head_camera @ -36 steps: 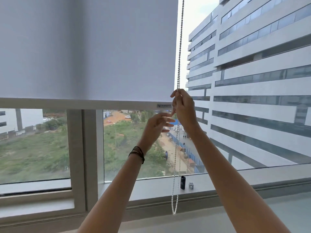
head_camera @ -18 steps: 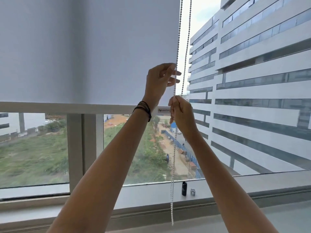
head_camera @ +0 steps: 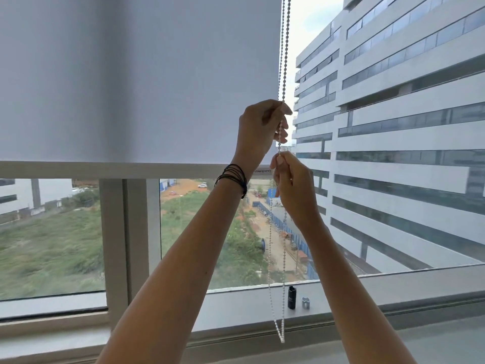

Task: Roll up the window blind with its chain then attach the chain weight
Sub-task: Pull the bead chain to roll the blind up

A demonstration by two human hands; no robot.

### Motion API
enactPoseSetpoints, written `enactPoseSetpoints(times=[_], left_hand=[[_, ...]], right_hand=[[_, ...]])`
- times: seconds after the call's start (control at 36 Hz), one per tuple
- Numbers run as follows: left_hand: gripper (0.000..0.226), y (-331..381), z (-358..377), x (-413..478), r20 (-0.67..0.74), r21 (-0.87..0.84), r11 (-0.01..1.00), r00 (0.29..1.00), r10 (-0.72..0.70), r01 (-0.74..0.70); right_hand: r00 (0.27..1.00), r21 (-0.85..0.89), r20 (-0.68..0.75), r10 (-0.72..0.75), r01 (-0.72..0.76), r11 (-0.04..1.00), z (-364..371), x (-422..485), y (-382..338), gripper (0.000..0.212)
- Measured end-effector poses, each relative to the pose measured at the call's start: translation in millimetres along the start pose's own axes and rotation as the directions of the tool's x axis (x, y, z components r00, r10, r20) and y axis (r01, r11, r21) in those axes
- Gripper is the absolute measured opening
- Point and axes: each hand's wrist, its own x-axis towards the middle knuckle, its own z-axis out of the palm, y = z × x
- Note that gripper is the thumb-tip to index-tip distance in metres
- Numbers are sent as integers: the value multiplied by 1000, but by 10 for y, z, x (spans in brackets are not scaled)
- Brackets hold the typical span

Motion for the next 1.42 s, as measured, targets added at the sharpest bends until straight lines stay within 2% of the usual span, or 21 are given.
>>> enactPoseSetpoints(times=[0.28,0.58,0.89,1.42], left_hand=[[19,-187,-11,-92,8,26,999,999,-32,32],[19,-571,29,-378,14,67,993,995,-94,93],[18,-874,38,-627,16,83,991,994,-105,103],[16,-1075,24,-896,18,143,985,995,-95,92]], right_hand=[[1000,38,24,15,-16,999,68,-135,79,28],[992,20,57,113,-114,993,229,-509,413,27],[981,23,66,183,-185,982,338,-785,602,28],[973,3,75,220,-221,975,375,-1092,649,26]])
